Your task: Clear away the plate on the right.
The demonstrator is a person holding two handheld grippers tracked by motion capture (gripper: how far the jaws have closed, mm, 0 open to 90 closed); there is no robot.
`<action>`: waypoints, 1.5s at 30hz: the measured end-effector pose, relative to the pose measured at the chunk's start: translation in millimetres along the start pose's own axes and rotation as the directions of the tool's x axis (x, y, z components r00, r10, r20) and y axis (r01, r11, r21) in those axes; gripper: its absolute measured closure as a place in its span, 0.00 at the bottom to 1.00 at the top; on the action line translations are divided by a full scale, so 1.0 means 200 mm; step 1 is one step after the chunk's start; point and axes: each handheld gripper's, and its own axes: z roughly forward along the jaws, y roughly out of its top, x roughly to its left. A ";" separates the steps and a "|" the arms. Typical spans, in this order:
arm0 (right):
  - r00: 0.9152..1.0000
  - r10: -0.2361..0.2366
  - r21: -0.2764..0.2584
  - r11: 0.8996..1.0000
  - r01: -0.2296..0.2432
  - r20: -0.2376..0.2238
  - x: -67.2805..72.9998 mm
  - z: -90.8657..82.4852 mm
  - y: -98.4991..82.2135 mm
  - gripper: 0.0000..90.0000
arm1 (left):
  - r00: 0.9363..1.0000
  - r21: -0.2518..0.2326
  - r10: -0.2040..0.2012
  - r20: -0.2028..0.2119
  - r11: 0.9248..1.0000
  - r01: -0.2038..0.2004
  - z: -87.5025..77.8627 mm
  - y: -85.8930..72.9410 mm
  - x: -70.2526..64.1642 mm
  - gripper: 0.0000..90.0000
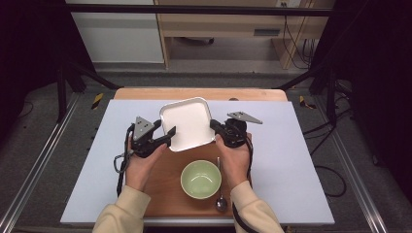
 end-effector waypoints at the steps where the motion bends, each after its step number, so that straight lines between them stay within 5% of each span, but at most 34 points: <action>1: 1.000 -0.002 -0.003 1.000 0.002 0.001 0.00 0.00 0.00 0.99 | 1.000 -0.001 -0.005 0.001 1.000 0.005 0.00 0.00 0.00 0.48; 10: 0.999 -0.035 -0.001 0.999 0.035 0.023 0.03 -0.02 -0.01 0.99 | 0.996 -0.009 -0.092 -0.003 0.996 0.092 0.01 0.00 0.03 0.65; 22: 0.995 -0.092 0.033 0.995 0.090 0.041 0.07 -0.02 -0.04 0.97 | 0.995 -0.061 -0.090 -0.050 0.994 0.087 -0.01 0.01 0.06 0.92; 29: 0.992 -0.128 0.077 0.989 0.127 0.006 0.10 0.00 -0.07 0.94 | 0.990 -0.085 -0.124 -0.064 0.989 0.118 -0.03 -0.01 0.08 0.99; 36: 0.992 -0.123 0.103 0.987 0.126 -0.036 0.09 0.04 -0.10 0.92 | 0.992 -0.100 -0.089 -0.089 0.992 0.080 -0.05 -0.01 0.07 0.99; 45: 0.986 -0.154 0.085 0.984 0.158 -0.058 0.06 0.00 -0.08 0.52 | 0.989 -0.087 -0.091 -0.119 0.993 0.081 -0.05 -0.01 0.12 0.99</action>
